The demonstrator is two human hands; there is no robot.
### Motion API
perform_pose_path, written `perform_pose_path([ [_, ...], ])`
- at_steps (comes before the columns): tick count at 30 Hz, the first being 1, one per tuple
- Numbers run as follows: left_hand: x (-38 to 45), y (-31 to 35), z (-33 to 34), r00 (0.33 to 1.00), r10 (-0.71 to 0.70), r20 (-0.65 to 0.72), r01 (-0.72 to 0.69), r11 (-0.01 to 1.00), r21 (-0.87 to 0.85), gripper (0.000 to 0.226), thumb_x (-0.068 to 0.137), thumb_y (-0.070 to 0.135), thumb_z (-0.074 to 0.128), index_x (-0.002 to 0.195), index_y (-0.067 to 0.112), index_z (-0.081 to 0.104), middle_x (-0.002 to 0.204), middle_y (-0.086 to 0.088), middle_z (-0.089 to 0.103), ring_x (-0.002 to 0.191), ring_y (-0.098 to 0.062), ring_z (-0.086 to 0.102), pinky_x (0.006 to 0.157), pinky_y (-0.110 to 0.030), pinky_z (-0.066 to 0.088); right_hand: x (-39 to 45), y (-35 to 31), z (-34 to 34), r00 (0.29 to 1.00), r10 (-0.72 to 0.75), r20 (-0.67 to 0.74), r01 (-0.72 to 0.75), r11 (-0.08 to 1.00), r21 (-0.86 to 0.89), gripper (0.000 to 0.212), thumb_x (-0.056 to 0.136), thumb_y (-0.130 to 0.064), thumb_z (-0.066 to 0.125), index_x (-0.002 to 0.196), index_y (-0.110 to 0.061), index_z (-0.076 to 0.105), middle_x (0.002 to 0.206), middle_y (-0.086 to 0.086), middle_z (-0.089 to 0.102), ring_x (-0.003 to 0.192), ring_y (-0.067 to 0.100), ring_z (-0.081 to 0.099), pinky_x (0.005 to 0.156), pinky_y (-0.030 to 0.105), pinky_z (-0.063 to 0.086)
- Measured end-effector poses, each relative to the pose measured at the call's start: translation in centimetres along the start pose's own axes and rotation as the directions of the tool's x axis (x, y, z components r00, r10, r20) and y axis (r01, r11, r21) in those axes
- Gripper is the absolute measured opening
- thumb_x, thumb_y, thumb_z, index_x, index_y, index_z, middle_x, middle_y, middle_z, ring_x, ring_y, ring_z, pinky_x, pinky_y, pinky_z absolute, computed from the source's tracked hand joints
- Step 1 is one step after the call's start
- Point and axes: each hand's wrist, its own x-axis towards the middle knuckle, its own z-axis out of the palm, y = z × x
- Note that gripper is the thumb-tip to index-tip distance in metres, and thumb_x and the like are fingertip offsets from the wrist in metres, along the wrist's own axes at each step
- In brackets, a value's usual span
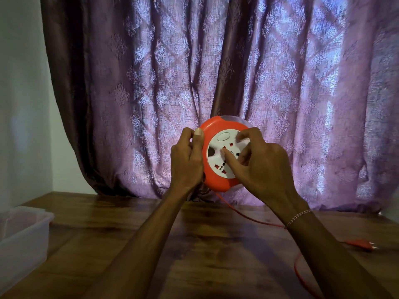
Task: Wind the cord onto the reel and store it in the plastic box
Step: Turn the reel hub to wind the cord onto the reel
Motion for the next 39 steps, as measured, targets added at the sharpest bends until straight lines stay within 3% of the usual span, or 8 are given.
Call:
perform_pose_path([
  [2, 0.1, -0.2, -0.1, 1.0, 0.0, -0.008, 0.0, 1.0, 0.006, 0.036, 0.104, 0.049, 0.04, 0.076, 0.027, 0.043, 0.057, 0.011, 0.055, 0.05, -0.009, 0.046, 0.051, -0.053, 0.045, 0.3, 0.2, -0.6, 0.987, -0.142, 0.079, 0.146, 0.989, -0.037, 0.019, 0.088, -0.028, 0.064, 0.107, -0.025, 0.06, 0.093, -0.002, 0.064, 0.086, 0.024, 0.062, 0.066, 0.042, 0.054],
  [5, 0.2, -0.3, -0.2, 1.0, 0.002, -0.02, -0.002, 1.0, 0.03, 0.038, 0.103, 0.052, 0.038, 0.076, 0.027, 0.042, 0.057, 0.011, 0.054, 0.049, -0.007, 0.043, 0.051, -0.052, 0.044, 0.6, 0.5, -1.1, 0.937, -0.189, 0.292, 0.223, 0.971, -0.086, 0.043, 0.077, -0.005, 0.061, 0.11, -0.033, 0.067, 0.124, 0.005, 0.049, 0.11, 0.025, 0.051, 0.071, 0.042, 0.054],
  [11, 0.3, -0.3, -0.3, 0.999, 0.016, -0.03, -0.014, 0.999, 0.036, 0.036, 0.104, 0.051, 0.037, 0.076, 0.028, 0.042, 0.06, 0.017, 0.06, 0.049, -0.004, 0.049, 0.05, -0.038, 0.043, 0.1, -0.1, -1.0, 0.921, -0.155, 0.357, 0.242, 0.946, -0.214, 0.057, 0.083, -0.017, 0.058, 0.131, -0.046, 0.056, 0.14, 0.008, 0.042, 0.128, 0.028, 0.041, 0.078, 0.042, 0.054],
  [18, 0.0, -0.4, 0.1, 0.999, 0.031, -0.024, -0.031, 0.999, 0.016, 0.035, 0.104, 0.05, 0.039, 0.078, 0.028, 0.045, 0.065, 0.013, 0.064, 0.052, -0.01, 0.058, 0.049, -0.048, 0.051, -0.3, -0.1, -0.4, 0.957, -0.18, 0.227, 0.244, 0.924, -0.294, 0.051, 0.078, -0.03, 0.047, 0.123, -0.05, 0.061, 0.117, 0.005, 0.055, 0.109, 0.028, 0.052, 0.061, 0.035, 0.05],
  [21, 0.0, -0.3, 0.3, 0.998, 0.058, -0.037, -0.057, 0.998, 0.023, 0.035, 0.104, 0.051, 0.039, 0.078, 0.029, 0.045, 0.066, 0.01, 0.064, 0.051, -0.012, 0.059, 0.047, -0.039, 0.049, -0.4, -0.1, 0.1, 0.978, -0.144, 0.148, 0.182, 0.938, -0.294, 0.053, 0.074, -0.033, 0.056, 0.123, -0.051, 0.06, 0.105, 0.002, 0.056, 0.1, 0.026, 0.054, 0.06, 0.033, 0.048],
  [23, 0.0, -0.2, 0.3, 0.995, 0.079, -0.064, -0.078, 0.996, 0.033, 0.034, 0.104, 0.049, 0.04, 0.075, 0.033, 0.043, 0.06, 0.013, 0.06, 0.048, -0.006, 0.051, 0.044, -0.027, 0.038, -0.6, -0.1, 0.4, 0.989, -0.118, 0.09, 0.138, 0.953, -0.268, 0.056, 0.071, -0.041, 0.065, 0.127, -0.049, 0.058, 0.098, 0.003, 0.06, 0.094, 0.027, 0.059, 0.063, 0.035, 0.051],
  [34, -0.1, -0.3, 0.4, 0.996, 0.071, -0.047, -0.07, 0.997, 0.02, 0.035, 0.107, 0.04, 0.043, 0.073, 0.031, 0.04, 0.058, 0.017, 0.057, 0.049, -0.003, 0.047, 0.048, -0.03, 0.036, -0.6, -0.2, 1.8, 0.98, 0.106, -0.171, -0.112, 0.993, -0.029, 0.062, 0.067, -0.073, 0.065, 0.114, -0.032, 0.071, 0.066, -0.002, 0.073, 0.065, 0.021, 0.071, 0.067, 0.035, 0.058],
  [39, -0.1, -0.2, 0.4, 0.997, 0.067, -0.043, -0.066, 0.998, 0.01, 0.035, 0.104, 0.051, 0.039, 0.075, 0.031, 0.042, 0.058, 0.015, 0.059, 0.048, -0.004, 0.05, 0.046, -0.033, 0.037, -0.5, 0.0, 1.5, 0.979, 0.095, -0.179, -0.09, 0.995, 0.034, 0.058, 0.073, -0.069, 0.066, 0.109, -0.023, 0.07, 0.069, 0.0, 0.074, 0.064, 0.022, 0.071, 0.065, 0.037, 0.057],
])
